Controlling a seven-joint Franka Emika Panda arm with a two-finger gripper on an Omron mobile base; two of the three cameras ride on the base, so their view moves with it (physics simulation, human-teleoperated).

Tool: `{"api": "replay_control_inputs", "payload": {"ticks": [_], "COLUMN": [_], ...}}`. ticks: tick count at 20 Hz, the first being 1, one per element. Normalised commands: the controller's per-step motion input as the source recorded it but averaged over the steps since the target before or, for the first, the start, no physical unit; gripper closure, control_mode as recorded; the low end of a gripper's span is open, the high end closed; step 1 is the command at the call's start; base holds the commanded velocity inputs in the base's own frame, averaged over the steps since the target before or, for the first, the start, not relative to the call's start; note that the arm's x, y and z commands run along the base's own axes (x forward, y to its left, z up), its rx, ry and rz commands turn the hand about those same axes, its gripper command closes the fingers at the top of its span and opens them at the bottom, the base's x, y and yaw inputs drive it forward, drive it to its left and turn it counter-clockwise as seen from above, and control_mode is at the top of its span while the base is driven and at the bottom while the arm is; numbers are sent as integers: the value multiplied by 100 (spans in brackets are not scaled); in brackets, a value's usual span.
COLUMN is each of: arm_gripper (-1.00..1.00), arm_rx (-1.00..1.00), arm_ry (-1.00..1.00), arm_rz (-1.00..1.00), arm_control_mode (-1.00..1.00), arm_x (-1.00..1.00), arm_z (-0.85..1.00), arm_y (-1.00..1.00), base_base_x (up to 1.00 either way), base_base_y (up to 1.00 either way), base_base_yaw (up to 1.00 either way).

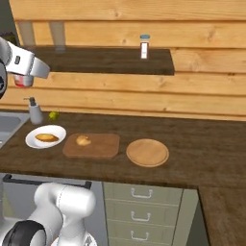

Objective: From the different types of pastries on the counter, select a croissant and place it on the cutting board. Then retrieve a jar of jam from the cabinet and place it alongside the croissant on the cutting board.

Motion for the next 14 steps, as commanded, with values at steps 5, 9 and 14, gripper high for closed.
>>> {"api": "replay_control_inputs", "payload": {"ticks": [5, 9, 14], "arm_gripper": [100, 100, 100], "arm_rx": [0, 0, 1], "arm_ry": [0, 1, 0], "arm_rz": [-1, -9, -3], "arm_control_mode": [-100, -100, -100], "arm_x": [-6, -27, -14], "arm_z": [-3, -44, -67], "arm_y": [0, 0, -16], "base_base_x": [-25, 0, 0], "base_base_y": [-3, 0, 0], "base_base_yaw": [-3, 0, 0]}}
